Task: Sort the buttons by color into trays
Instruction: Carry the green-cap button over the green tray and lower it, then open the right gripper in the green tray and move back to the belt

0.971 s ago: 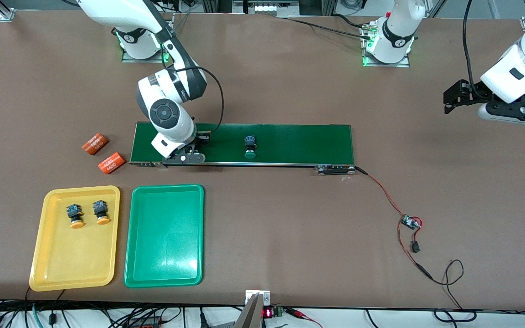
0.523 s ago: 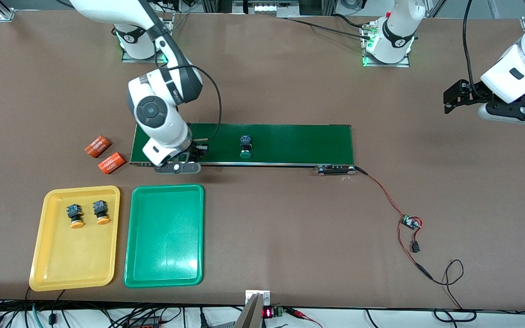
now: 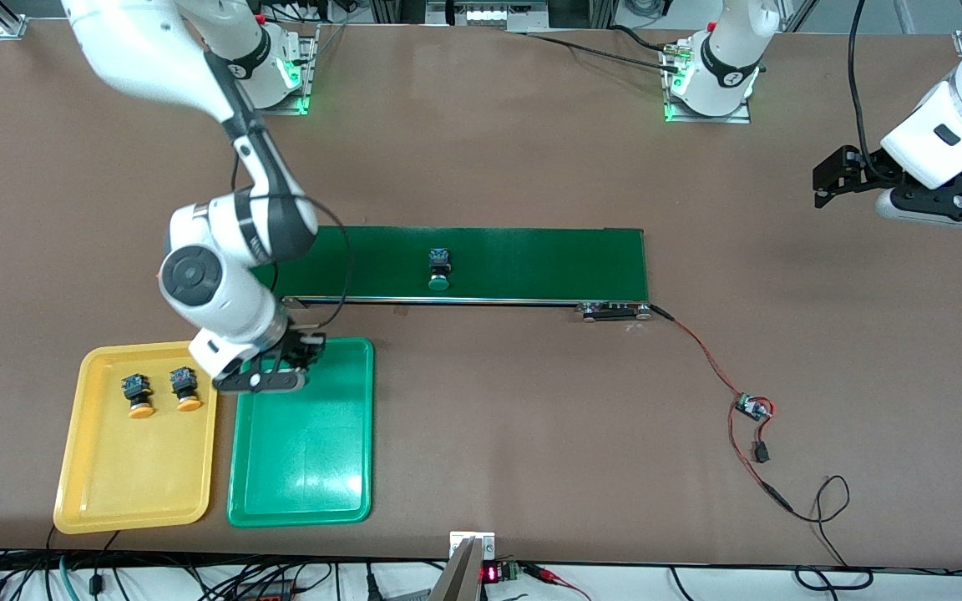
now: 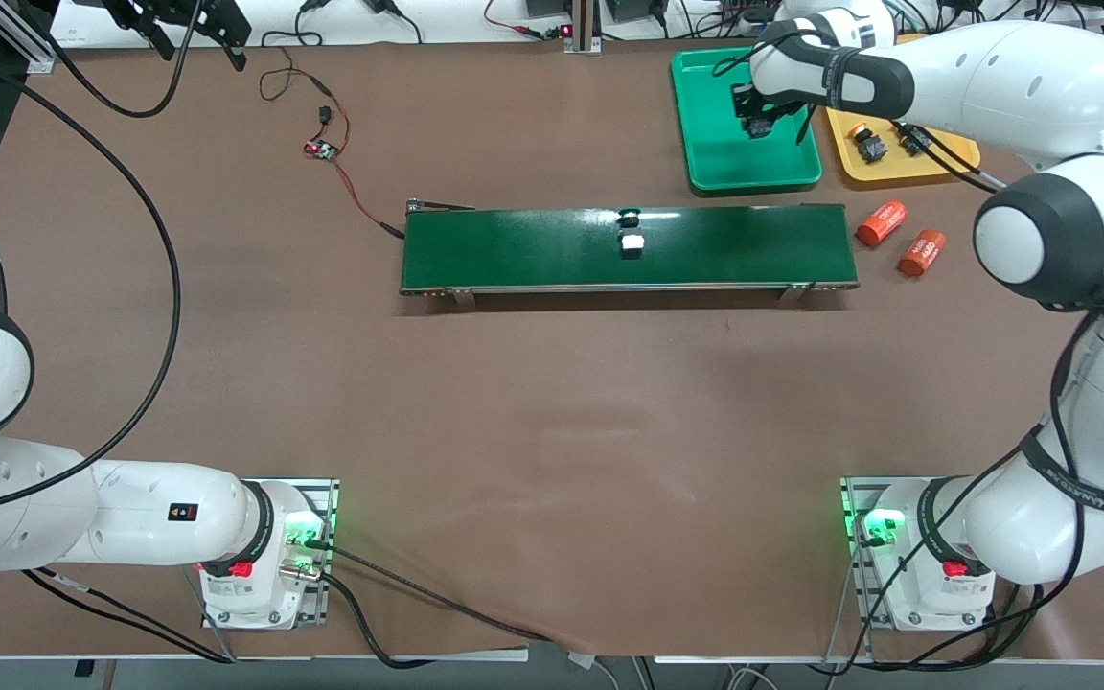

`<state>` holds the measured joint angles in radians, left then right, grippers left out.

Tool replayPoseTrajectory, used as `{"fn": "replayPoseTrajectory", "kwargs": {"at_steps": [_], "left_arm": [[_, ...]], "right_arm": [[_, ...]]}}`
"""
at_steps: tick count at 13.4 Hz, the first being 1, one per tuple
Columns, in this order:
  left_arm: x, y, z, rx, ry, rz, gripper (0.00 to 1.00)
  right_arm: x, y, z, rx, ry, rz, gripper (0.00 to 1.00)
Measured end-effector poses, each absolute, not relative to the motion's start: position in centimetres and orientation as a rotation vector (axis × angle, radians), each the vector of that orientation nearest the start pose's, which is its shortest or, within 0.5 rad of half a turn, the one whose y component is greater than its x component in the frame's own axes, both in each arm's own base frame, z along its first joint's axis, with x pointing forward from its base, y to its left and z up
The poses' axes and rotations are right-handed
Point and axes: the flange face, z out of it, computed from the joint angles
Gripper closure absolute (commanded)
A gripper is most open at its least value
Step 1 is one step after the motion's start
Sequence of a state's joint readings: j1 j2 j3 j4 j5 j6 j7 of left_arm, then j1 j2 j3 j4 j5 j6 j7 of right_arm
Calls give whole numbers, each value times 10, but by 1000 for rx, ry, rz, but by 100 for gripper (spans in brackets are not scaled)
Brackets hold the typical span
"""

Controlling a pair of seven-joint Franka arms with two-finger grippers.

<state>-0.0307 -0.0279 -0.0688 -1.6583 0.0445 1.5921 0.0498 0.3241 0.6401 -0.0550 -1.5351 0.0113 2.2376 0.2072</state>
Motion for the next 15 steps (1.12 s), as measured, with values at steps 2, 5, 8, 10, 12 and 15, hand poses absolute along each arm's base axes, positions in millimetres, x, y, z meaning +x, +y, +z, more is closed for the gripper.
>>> {"fn": "replayPoseTrajectory", "kwargs": {"at_steps": [2,5,8,10,12,15], "left_arm": [[543,-50,601,-3085,233,58,0],[543,-50,601,-3085,233,58,0],[543,-50,601,-3085,233,58,0],[543,-50,601,-3085,233,58,0],[543,-50,601,-3085,233,58,0],[543,-50,601,-3085,233,58,0]], "right_arm": [[699,173,261,-3162,-162,-99,88],[709,159,232,-3171,-198,-143,88],[713,154,202,-3165,-283,-209,66],[714,151,195,-3164,-327,-214,0],[719,145,201,-3162,-333,-234,0],[721,147,223,-3156,-320,-198,0]]}}
